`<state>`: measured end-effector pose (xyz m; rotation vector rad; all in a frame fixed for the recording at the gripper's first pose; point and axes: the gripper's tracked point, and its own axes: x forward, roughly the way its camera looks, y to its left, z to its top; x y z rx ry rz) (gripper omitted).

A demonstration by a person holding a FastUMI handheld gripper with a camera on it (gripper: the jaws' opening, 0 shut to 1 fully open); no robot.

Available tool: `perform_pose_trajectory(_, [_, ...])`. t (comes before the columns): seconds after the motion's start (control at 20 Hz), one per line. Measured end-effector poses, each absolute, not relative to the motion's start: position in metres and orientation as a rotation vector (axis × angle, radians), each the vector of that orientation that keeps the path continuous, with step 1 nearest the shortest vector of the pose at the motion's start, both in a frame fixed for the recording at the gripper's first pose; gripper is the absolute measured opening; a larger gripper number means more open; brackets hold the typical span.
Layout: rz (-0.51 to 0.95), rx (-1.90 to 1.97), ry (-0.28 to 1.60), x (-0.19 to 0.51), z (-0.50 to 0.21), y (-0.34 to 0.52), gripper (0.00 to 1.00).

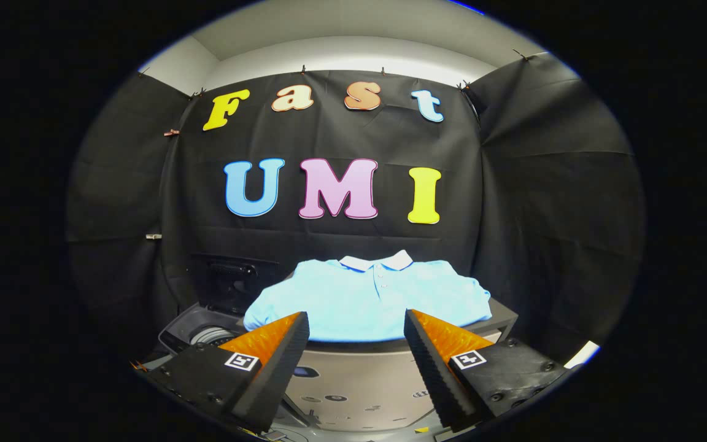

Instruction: Put the clothes into the washing machine and then close the washing machine lid.

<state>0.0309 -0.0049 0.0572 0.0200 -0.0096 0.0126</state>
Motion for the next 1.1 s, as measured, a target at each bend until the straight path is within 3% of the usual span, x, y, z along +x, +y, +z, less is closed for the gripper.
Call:
perform_pose_trajectory(0.3, [0.012,-0.008,0.017,0.067,0.083,-0.02,0.98])
perform_pose_trajectory(1.1, [0.04,-0.05,0.335,0.195,0.064,-0.026,0.98])
